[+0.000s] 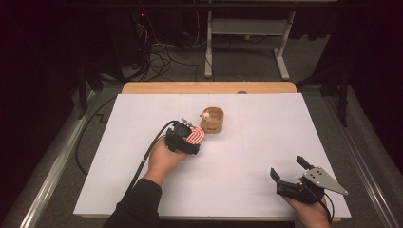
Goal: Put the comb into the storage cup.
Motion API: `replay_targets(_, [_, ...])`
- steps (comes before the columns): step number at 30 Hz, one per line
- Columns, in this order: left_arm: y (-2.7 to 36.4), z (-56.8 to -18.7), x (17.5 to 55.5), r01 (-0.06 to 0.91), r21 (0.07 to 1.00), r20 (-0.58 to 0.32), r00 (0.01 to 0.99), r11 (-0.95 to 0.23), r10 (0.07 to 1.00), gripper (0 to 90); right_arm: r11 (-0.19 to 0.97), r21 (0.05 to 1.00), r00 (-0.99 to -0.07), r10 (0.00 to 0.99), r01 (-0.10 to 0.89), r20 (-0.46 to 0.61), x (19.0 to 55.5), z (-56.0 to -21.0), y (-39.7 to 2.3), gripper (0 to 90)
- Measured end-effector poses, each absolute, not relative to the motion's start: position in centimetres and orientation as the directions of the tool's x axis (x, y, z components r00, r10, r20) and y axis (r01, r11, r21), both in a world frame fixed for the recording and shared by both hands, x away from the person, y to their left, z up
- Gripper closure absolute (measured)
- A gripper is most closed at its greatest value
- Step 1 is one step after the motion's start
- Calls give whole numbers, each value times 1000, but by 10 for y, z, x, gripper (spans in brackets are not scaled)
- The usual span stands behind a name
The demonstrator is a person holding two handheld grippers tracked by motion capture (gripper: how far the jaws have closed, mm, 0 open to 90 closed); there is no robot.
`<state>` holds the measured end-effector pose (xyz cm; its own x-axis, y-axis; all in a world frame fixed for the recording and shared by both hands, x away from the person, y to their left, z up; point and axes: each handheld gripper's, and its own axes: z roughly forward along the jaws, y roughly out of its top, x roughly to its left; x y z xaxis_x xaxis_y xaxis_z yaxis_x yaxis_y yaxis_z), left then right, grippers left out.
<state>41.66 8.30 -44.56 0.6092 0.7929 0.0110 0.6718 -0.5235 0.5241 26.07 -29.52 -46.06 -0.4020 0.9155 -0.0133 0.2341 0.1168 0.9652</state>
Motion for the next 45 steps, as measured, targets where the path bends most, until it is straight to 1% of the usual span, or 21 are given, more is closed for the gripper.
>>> replay_targets(5, [85,-444,415,660,556,8,604,-506,797,181,115,965,-401,916,235,-12,261,-461,-296,4])
replay_targets(12, [90,-442,413,654,577,-21,610,-489,792,182,110,965,-400,916,238,-6,261,-461,-296,4])
replay_targets(14, [92,-441,411,642,597,-31,618,-481,786,181,108,965,-400,917,238,-4,261,-461,-296,4])
replay_targets(29, [103,-436,399,596,677,-49,622,-432,781,182,103,966,-397,918,239,0,261,-461,-297,4])
replay_targets(39, [116,-429,387,550,742,-74,635,-383,769,182,103,966,-397,918,239,0,261,-461,-297,4])
replay_targets(45, [122,-427,377,505,788,-71,643,-352,762,182,105,966,-397,918,237,-2,260,-461,-296,4])
